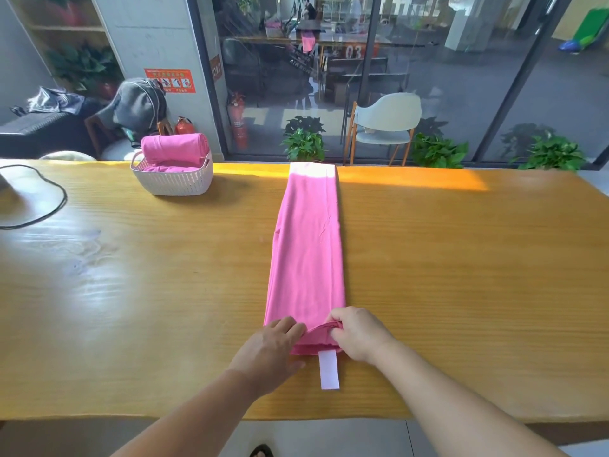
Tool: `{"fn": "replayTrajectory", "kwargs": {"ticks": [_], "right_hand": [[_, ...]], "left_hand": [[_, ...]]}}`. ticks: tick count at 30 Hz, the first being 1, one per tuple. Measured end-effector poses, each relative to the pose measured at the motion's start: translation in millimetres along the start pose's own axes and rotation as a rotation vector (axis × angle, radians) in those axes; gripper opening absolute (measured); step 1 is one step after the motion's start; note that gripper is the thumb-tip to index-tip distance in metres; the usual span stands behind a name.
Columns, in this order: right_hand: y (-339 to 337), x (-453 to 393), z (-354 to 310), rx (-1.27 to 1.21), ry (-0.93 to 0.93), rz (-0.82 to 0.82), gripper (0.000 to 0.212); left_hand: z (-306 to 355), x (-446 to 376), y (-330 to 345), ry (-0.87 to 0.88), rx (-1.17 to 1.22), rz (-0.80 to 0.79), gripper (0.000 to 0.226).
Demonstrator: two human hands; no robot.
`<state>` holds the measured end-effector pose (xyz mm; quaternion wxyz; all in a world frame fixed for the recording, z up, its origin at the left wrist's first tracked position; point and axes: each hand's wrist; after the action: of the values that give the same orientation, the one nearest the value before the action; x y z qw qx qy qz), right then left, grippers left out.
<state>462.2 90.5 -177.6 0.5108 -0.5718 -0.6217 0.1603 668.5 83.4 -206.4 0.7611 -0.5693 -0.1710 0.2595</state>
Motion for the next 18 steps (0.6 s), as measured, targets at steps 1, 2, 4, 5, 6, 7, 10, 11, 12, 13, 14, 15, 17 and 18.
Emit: {"fn": "replayTrajectory", "kwargs": {"ticks": [1,2,4,5,6,7,10,11,12,13,14,15,17,18], "right_hand": [[-2,0,-1,-0.008,0.012,-0.014,0.014],[-3,-1,-2,-0.019,0.019,-0.025,0.015],[-6,-1,-3,-0.034,0.031,-0.040,0.016],[-6,0,-4,-0.042,0.033,-0.046,0.016],[-6,2,-3,-0.047,0.024,-0.053,0.015],[-6,4,-2,-0.047,-0.002,-0.061,0.017],[1,15,8,0.111,-0.166,-0.033,0.036],[6,17,12,0.215,-0.237,0.031,0.040],[11,18,15,0.301,-0.295,0.120,0.039],[16,18,16,0.336,-0.348,0.221,0.033],[19,17,17,0.324,-0.376,0.304,0.025],[20,16,16,0.285,-0.367,0.349,0.017],[16,14,12,0.180,-0.281,0.343,0.015],[12,13,9,0.127,-0.211,0.283,0.024]], "left_hand": [[-4,-1,2,0.031,-0.026,-0.004,0.036],[-7,-1,3,0.051,-0.056,-0.003,0.034],[-11,-2,4,0.057,-0.135,-0.013,0.039],[-10,-4,2,0.045,-0.166,0.001,0.038],[-8,-5,-1,0.016,-0.126,0.023,0.033],[-8,-9,-3,-0.028,-0.066,0.067,0.024],[-15,-15,-11,-0.157,0.124,0.123,0.008],[-17,-17,-15,-0.183,0.184,0.122,0.009],[-19,-19,-19,-0.200,0.231,0.117,0.010],[-20,-20,-22,-0.216,0.267,0.096,0.010],[-21,-22,-24,-0.234,0.307,0.075,0.011],[-23,-24,-27,-0.257,0.347,0.047,0.011],[-27,-27,-28,-0.319,0.430,-0.003,0.014],[-29,-28,-29,-0.342,0.467,-0.019,0.018]]}}
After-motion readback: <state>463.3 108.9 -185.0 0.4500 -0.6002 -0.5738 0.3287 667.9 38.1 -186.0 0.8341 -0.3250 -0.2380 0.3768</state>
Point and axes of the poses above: each hand's wrist, its own x-axis away from the middle knuckle, its own y-axis out of the palm, z = x × y, and after that the axes turned 15 degrees about y, right-handed
